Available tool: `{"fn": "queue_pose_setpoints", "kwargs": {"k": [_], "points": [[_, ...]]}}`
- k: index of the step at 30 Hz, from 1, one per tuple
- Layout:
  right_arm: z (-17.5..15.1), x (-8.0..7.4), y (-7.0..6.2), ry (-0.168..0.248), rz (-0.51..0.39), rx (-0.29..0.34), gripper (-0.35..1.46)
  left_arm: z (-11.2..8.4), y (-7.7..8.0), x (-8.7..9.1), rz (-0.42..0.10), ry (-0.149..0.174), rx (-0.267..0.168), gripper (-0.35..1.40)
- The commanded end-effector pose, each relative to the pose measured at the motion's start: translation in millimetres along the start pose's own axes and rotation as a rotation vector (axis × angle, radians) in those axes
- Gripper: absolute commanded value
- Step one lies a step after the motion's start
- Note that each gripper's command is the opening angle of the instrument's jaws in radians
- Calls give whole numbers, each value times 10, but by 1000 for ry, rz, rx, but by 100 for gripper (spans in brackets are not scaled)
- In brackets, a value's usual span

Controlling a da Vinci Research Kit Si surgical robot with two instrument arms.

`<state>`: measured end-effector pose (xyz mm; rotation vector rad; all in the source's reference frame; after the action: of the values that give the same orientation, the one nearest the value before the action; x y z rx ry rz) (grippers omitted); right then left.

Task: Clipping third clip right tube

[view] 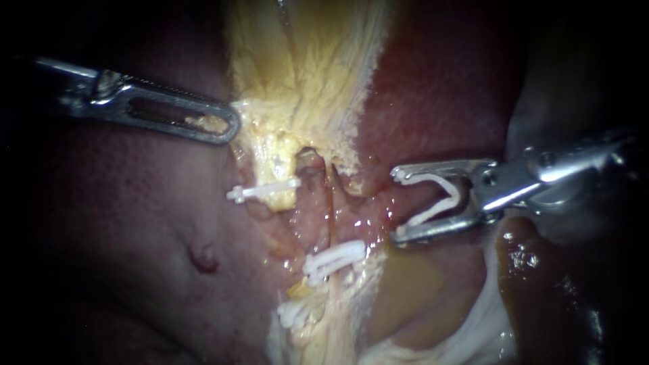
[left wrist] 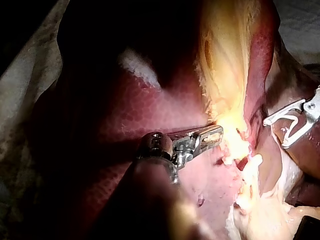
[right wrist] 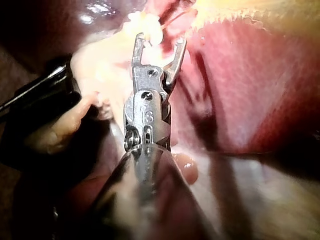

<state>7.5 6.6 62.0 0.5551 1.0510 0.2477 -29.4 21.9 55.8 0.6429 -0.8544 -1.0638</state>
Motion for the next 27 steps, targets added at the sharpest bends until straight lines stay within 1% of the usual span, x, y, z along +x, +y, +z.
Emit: {"fn": "queue_pose_setpoints", "kwargs": {"k": [1, 2, 7, 10, 13, 16, 21, 25, 27], "points": [[3, -1, 2, 1, 9, 5, 50, 0, 0, 0, 0, 0, 0, -35], [9, -2, 6, 3, 24, 14, 50, 0, 0, 0, 0, 0, 0, -35], [32, -7, 23, 11, 75, 21, 49, -1, -1, 1, 0, 0, -1, -35], [44, -10, 31, 21, 97, 30, 49, -1, -1, 1, 0, 0, -1, -35], [53, -12, 37, 38, 125, 26, 49, -1, -1, 1, 0, 0, -1, -35], [62, -11, 43, 52, 152, 32, 49, 0, -1, 1, 0, 0, -1, -35], [76, -9, 48, 80, 185, 41, 49, 0, -2, 1, 0, 0, -1, -35], [85, -8, 49, 101, 200, 63, 49, 0, -2, 1, 0, 0, -1, -35], [90, -8, 49, 118, 220, 80, 49, 0, -2, 1, 0, -1, -1, -35]]}}
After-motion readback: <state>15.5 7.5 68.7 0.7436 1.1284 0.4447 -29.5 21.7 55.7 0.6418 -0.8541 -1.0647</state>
